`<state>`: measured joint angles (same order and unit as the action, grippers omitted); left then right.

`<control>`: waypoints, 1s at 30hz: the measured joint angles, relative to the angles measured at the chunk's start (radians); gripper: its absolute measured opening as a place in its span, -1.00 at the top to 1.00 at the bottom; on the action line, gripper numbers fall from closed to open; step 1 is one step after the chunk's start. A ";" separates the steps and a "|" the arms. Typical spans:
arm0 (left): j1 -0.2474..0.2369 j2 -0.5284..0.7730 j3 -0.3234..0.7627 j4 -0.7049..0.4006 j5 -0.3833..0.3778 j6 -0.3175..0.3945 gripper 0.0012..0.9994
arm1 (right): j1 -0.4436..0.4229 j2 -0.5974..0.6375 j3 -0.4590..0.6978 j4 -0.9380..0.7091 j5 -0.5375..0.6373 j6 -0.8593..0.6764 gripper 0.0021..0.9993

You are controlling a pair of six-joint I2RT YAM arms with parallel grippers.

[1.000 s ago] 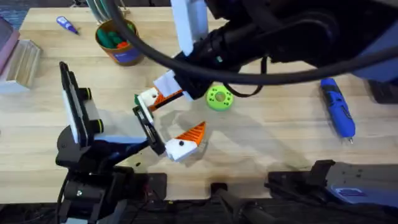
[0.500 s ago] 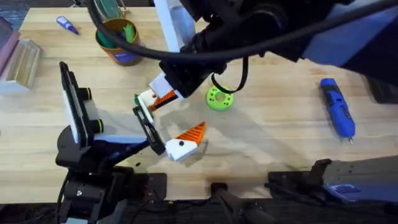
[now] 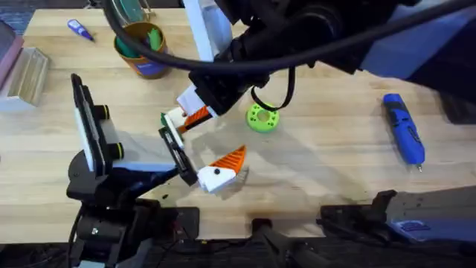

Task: Pick up the gripper from the table and insert it into the empty holder that is missing its gripper. Then pick up a screw, insert it into the mounting hole, and use the screwdriver to tighten it. Finally, clean up the table by picking up the vegetable and placing it into the bucket.

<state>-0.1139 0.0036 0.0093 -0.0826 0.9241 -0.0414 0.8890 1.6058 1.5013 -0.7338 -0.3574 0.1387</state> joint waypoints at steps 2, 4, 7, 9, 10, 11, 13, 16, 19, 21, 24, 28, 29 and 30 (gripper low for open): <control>0.000 0.000 0.000 0.000 0.000 0.000 -0.97 | 0.001 0.000 0.000 0.000 0.000 0.000 0.99; 0.000 0.000 0.000 0.000 0.000 0.000 -0.97 | 0.006 0.000 0.000 0.000 0.001 0.000 0.99; 0.000 0.000 0.000 0.000 0.000 0.000 -0.97 | 0.020 0.000 0.000 0.000 0.001 0.000 0.99; 0.000 0.000 0.000 0.000 0.000 0.000 -0.97 | 0.030 0.000 0.000 0.000 0.002 0.000 0.99; 0.000 0.000 0.000 0.000 0.000 0.000 -0.97 | 0.032 0.000 0.000 0.000 0.005 0.000 0.99; 0.000 0.000 0.000 0.000 0.000 0.000 -0.97 | 0.033 0.000 0.000 0.000 0.007 -0.001 0.99; 0.000 0.000 0.000 0.000 0.000 0.000 -0.97 | 0.034 0.000 0.000 0.000 0.012 -0.001 0.99; 0.000 0.000 0.000 0.000 0.000 0.000 -0.97 | 0.036 0.000 0.000 0.000 0.021 -0.001 0.99; 0.000 0.000 0.000 0.000 0.000 0.000 -0.97 | 0.040 0.000 0.000 0.001 0.029 -0.002 0.99; 0.000 0.000 0.000 0.000 0.000 0.000 -0.97 | 0.040 0.002 0.000 0.006 0.032 -0.002 0.99; 0.000 0.000 0.000 -0.001 -0.001 -0.003 -0.97 | 0.040 0.012 0.004 0.027 0.037 -0.004 0.99; 0.000 0.000 0.000 -0.001 0.000 -0.007 -0.97 | 0.040 0.029 0.010 0.053 0.042 -0.004 0.99; 0.000 0.000 0.000 -0.001 0.000 -0.009 -0.97 | 0.040 0.032 0.011 0.055 0.042 -0.004 0.99; 0.000 0.000 0.000 -0.001 0.000 -0.009 -0.97 | 0.040 0.033 0.011 0.056 0.043 -0.004 0.99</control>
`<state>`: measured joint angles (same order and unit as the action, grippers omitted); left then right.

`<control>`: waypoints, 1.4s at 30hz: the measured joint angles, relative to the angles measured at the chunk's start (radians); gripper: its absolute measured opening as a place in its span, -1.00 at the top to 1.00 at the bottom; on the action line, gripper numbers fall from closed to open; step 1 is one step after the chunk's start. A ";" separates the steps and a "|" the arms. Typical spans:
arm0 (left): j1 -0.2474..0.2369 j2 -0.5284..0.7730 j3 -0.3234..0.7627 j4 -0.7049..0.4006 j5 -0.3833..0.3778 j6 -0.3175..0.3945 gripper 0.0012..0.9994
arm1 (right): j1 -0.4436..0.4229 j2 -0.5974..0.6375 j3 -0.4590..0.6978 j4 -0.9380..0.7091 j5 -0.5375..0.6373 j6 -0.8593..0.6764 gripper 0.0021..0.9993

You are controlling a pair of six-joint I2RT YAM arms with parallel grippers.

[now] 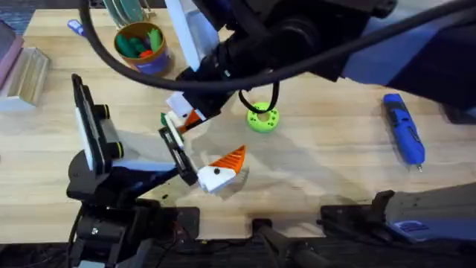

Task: Pick up the gripper from the table and insert it into the empty holder that is missing its gripper. Then pick up a screw, insert it into the mounting hole, and use the screwdriver to tighten it. Finally, clean up the table by picking up the vegetable and placing it into the bucket.

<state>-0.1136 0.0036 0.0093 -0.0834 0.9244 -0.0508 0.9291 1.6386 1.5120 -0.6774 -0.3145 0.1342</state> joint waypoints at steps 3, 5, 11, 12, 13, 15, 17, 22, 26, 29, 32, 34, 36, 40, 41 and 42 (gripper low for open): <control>0.000 0.000 0.000 0.000 0.000 -0.002 -0.97 | 0.000 0.000 0.000 0.000 0.000 0.000 0.99; 0.000 0.000 0.000 0.000 0.000 -0.002 -0.97 | 0.000 0.000 0.000 0.000 0.000 0.000 0.99; 0.000 0.000 0.000 0.000 0.000 -0.001 -0.97 | 0.000 0.000 0.000 0.005 0.000 0.000 0.99; 0.000 0.000 0.000 0.000 0.000 -0.002 -0.97 | 0.000 0.000 0.000 0.005 0.000 0.000 0.99; 0.000 0.000 0.000 0.000 0.000 -0.002 -0.97 | 0.000 0.000 0.000 0.004 0.000 0.000 0.99; 0.000 0.000 0.000 0.000 0.000 -0.002 -0.97 | 0.000 0.000 0.000 0.004 0.000 0.000 0.99; 0.000 0.000 0.000 0.000 0.000 -0.002 -0.97 | 0.000 0.000 0.000 0.003 0.000 0.000 0.99; 0.000 0.000 0.000 0.000 0.000 -0.002 -0.97 | 0.005 0.000 0.000 -0.001 0.004 -0.024 0.99; 0.000 0.000 0.000 0.000 0.004 -0.001 -0.97 | 0.021 0.000 0.002 -0.002 0.036 -0.044 0.99; 0.000 0.000 0.000 0.000 0.004 0.002 -0.97 | 0.034 0.004 0.002 -0.014 0.066 -0.053 0.99; 0.000 0.000 0.000 0.000 0.004 0.002 -0.97 | 0.039 0.007 0.002 -0.018 0.082 -0.056 0.99; 0.000 0.000 0.000 0.000 0.004 0.002 -0.97 | 0.040 0.008 0.002 -0.022 0.084 -0.057 0.99; 0.000 0.000 0.000 0.000 0.005 0.002 -0.97 | 0.040 0.008 0.002 -0.028 0.085 -0.057 0.99; -0.003 0.000 0.000 -0.002 0.015 -0.002 -0.97 | 0.040 0.008 0.005 -0.047 0.085 -0.057 0.99; -0.004 0.000 0.000 -0.003 0.016 -0.003 -0.97 | 0.040 0.008 0.006 -0.052 0.085 -0.057 0.99; -0.006 0.000 0.000 -0.003 0.019 -0.003 -0.97 | 0.039 0.008 0.007 -0.056 0.085 -0.057 0.99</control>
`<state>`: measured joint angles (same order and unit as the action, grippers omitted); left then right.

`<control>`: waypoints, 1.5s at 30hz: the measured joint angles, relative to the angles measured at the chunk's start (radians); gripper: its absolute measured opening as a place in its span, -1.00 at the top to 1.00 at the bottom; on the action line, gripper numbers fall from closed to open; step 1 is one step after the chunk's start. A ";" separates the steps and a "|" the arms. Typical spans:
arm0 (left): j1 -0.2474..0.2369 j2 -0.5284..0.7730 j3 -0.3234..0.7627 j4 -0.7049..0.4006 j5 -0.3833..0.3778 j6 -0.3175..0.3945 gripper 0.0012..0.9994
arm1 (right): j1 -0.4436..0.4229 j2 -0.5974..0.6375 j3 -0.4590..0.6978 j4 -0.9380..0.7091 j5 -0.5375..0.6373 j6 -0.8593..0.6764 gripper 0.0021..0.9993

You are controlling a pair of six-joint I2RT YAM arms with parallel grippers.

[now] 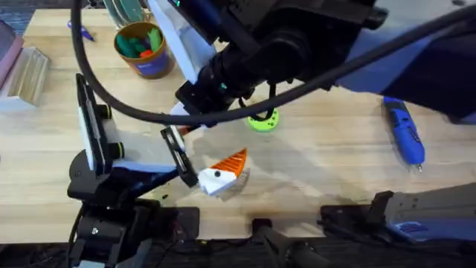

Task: Pick up the gripper from the table and insert it into the empty holder that is missing its gripper. Then pick up a screw, insert it into the mounting hole, and use the screwdriver to tighten it. Finally, clean up the table by picking up the vegetable and placing it into the bucket.

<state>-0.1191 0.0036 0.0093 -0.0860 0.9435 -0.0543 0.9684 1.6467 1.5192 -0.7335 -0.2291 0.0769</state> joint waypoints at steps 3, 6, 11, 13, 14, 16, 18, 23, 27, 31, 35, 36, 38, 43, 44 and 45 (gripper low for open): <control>0.000 0.000 0.000 0.000 0.003 -0.003 -0.97 | 0.000 0.000 0.002 -0.005 0.000 0.000 0.99; 0.000 0.000 0.000 0.000 0.004 -0.003 -0.97 | 0.000 0.000 0.002 -0.006 0.000 0.000 0.99; 0.000 0.000 0.000 0.000 0.004 -0.003 -0.97 | 0.000 0.000 0.002 -0.006 0.000 0.000 0.99; 0.000 0.000 0.000 0.000 0.004 -0.003 -0.97 | 0.000 0.000 0.002 -0.006 0.000 0.000 0.99; 0.000 0.000 0.000 0.000 0.004 -0.003 -0.97 | 0.000 0.000 0.002 -0.006 0.000 0.000 0.99; 0.000 0.000 0.000 0.000 0.004 -0.003 -0.97 | 0.000 0.000 0.002 -0.007 0.000 0.000 0.99; 0.000 0.000 0.000 0.000 0.003 -0.002 -0.97 | 0.000 0.000 0.002 -0.009 0.000 0.000 0.89; 0.000 0.000 0.000 0.000 0.003 -0.004 -0.97 | 0.007 0.000 0.002 -0.016 -0.010 -0.004 0.18; 0.000 0.000 0.000 0.000 0.002 -0.002 -0.97 | -0.008 -0.009 0.003 -0.027 0.027 -0.009 -0.88; 0.000 0.000 0.000 0.000 0.002 0.001 -0.97 | -0.019 -0.010 0.003 -0.033 0.030 -0.010 -0.97; 0.000 0.000 0.000 0.000 0.002 0.002 -0.97 | -0.050 -0.023 0.002 -0.045 0.026 -0.010 -0.98; 0.000 0.000 0.000 0.000 0.002 0.002 -0.97 | -0.063 -0.031 0.002 -0.053 0.026 -0.010 -0.97; 0.000 0.000 0.000 0.000 0.002 0.003 -0.97 | -0.103 -0.061 0.002 -0.082 0.026 -0.010 -0.97; 0.000 0.000 0.000 0.000 0.002 0.005 -0.97 | -0.337 -0.179 0.002 -0.240 -0.105 -0.033 -0.98; 0.000 0.000 0.000 0.000 0.002 0.005 -0.97 | -0.381 -0.189 0.002 -0.265 -0.142 -0.042 -0.98; 0.000 0.000 0.000 0.000 0.002 0.006 -0.97 | -0.416 -0.194 0.002 -0.286 -0.176 -0.053 -0.98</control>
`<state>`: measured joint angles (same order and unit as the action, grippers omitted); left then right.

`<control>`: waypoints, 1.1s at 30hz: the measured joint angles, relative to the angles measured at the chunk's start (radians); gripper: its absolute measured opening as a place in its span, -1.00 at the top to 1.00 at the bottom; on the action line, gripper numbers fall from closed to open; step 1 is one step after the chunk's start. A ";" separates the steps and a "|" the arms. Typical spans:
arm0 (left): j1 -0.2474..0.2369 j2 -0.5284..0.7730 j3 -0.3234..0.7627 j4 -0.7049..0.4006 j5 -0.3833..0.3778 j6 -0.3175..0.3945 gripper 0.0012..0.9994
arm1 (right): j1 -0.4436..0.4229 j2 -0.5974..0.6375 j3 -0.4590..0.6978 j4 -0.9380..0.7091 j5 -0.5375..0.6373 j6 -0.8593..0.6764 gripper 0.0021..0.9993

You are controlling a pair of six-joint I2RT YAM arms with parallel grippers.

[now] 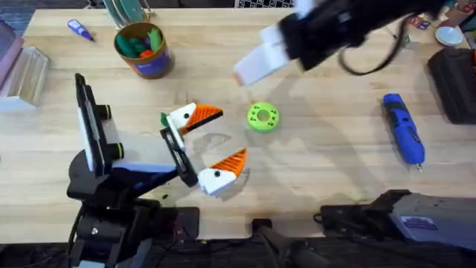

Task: Pick up the gripper from the table and insert it into the empty holder that is missing its gripper. Then pick up a screw, insert it into the mounting hole, and use the screwdriver to tighten it. Finally, clean up the table by picking up the vegetable and placing it into the bucket.

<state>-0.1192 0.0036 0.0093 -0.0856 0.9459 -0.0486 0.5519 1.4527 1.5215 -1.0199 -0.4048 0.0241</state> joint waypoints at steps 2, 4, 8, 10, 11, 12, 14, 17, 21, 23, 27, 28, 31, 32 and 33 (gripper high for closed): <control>0.000 0.000 0.000 0.000 0.000 0.000 -0.97 | -0.080 -0.009 -0.004 -0.045 -0.091 -0.039 -0.98; 0.000 0.000 0.000 0.000 0.000 0.000 -0.97 | -0.151 -0.019 -0.027 -0.082 -0.188 -0.093 -0.98; 0.000 0.000 0.000 0.000 0.000 0.000 -0.97 | -0.274 -0.056 -0.128 -0.129 -0.368 -0.204 -0.98; 0.000 0.000 0.000 0.000 0.000 0.000 -0.97 | -0.321 -0.085 -0.195 -0.131 -0.443 -0.249 -0.98; 0.000 0.000 0.000 0.000 0.000 0.000 -0.97 | -0.341 -0.101 -0.227 -0.133 -0.473 -0.269 -0.98; 0.000 0.000 0.000 0.000 0.000 0.000 -0.97 | -0.355 -0.116 -0.254 -0.133 -0.494 -0.285 -0.98; 0.000 0.000 0.000 0.000 0.000 0.000 -0.97 | -0.373 -0.156 -0.310 -0.134 -0.531 -0.320 -0.98; 0.000 0.000 0.000 0.000 0.000 0.000 -0.97 | -0.374 -0.212 -0.366 -0.135 -0.563 -0.366 -0.98; 0.000 0.000 0.000 0.000 0.000 0.000 -0.97 | -0.374 -0.260 -0.403 -0.136 -0.572 -0.401 -0.98; 0.000 0.000 0.000 0.000 0.000 0.000 -0.98 | -0.374 -0.264 -0.406 -0.135 -0.576 -0.412 -0.98; 0.000 0.000 0.000 0.000 0.000 0.003 -0.50 | -0.374 -0.264 -0.407 -0.129 -0.581 -0.422 -0.98; 0.000 0.000 0.000 0.000 0.000 0.003 -0.28 | -0.374 -0.264 -0.407 -0.128 -0.581 -0.423 -0.98; 0.000 0.000 0.000 0.000 0.000 0.007 0.24 | -0.374 -0.264 -0.407 -0.128 -0.584 -0.425 -0.98; 0.000 0.000 0.000 0.000 0.000 0.008 0.40 | -0.374 -0.264 -0.407 -0.128 -0.584 -0.426 -0.98; 0.000 0.000 0.000 0.000 0.000 0.007 0.59 | -0.374 -0.264 -0.407 -0.128 -0.584 -0.430 -0.98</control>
<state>-0.1192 0.0036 0.0093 -0.0855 0.9459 -0.0413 0.1783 1.1885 1.1149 -1.1481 -0.9886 -0.4056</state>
